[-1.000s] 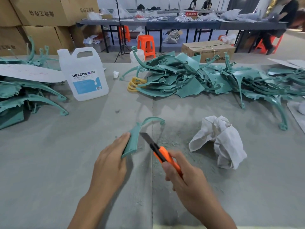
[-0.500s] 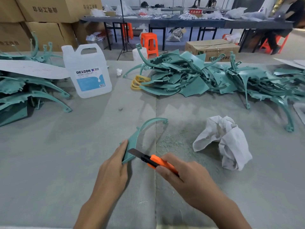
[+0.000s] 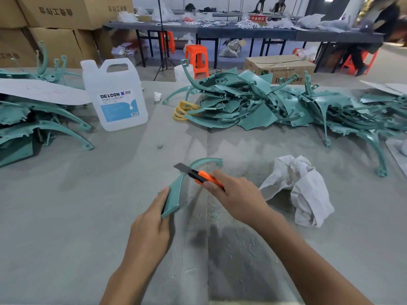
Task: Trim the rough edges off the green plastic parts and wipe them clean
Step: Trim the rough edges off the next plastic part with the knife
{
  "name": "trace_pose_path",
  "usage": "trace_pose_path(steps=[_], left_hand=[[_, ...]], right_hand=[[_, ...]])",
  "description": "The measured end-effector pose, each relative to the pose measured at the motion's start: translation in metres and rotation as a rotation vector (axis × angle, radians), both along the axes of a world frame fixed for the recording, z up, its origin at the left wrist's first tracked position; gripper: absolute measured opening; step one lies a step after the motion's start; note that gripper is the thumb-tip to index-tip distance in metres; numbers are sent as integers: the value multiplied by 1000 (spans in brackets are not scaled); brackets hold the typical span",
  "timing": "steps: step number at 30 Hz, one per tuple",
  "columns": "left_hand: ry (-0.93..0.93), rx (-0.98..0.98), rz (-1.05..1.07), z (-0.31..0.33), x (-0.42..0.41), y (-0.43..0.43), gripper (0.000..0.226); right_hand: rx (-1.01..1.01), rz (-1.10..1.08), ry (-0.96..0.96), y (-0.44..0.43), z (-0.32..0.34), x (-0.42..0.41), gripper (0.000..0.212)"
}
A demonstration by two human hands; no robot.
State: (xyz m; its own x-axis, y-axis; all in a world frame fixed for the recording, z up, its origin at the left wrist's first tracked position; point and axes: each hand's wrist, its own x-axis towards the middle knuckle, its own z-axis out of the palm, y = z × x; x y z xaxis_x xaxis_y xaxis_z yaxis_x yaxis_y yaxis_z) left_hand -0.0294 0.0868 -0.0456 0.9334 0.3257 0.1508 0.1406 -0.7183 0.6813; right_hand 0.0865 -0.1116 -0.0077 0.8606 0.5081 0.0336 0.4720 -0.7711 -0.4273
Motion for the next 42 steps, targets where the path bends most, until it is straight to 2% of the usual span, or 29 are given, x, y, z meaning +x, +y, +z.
trace_pose_path(steps=[5, 14, 22, 26, 32, 35, 38, 42], left_hand=[[3, -31, 15, 1, 3, 0, 56], [35, -44, 29, 1, 2, -6, 56], [33, -89, 18, 0, -2, -6, 58], [29, -93, 1, -1, -4, -4, 60], [10, -38, -22, -5, -7, -8, 66], [-3, -3, -47, -11, -9, -8, 69], [-21, 15, -42, -14, -8, -8, 71], [-29, 15, -23, -16, -7, -9, 74]], right_hand=[[29, -66, 21, 12, -10, 32, 39], [-116, -276, 69, -9, -28, 72, 39], [-229, -367, 136, -18, -13, 92, 36], [-218, -390, 145, -26, -13, 91, 33], [-78, -261, 109, -23, 10, 69, 36], [1, -92, 120, -17, 40, 46, 35], [-54, 84, 35, -17, 66, 18, 32], [-103, 184, 89, -21, 78, -12, 27]])
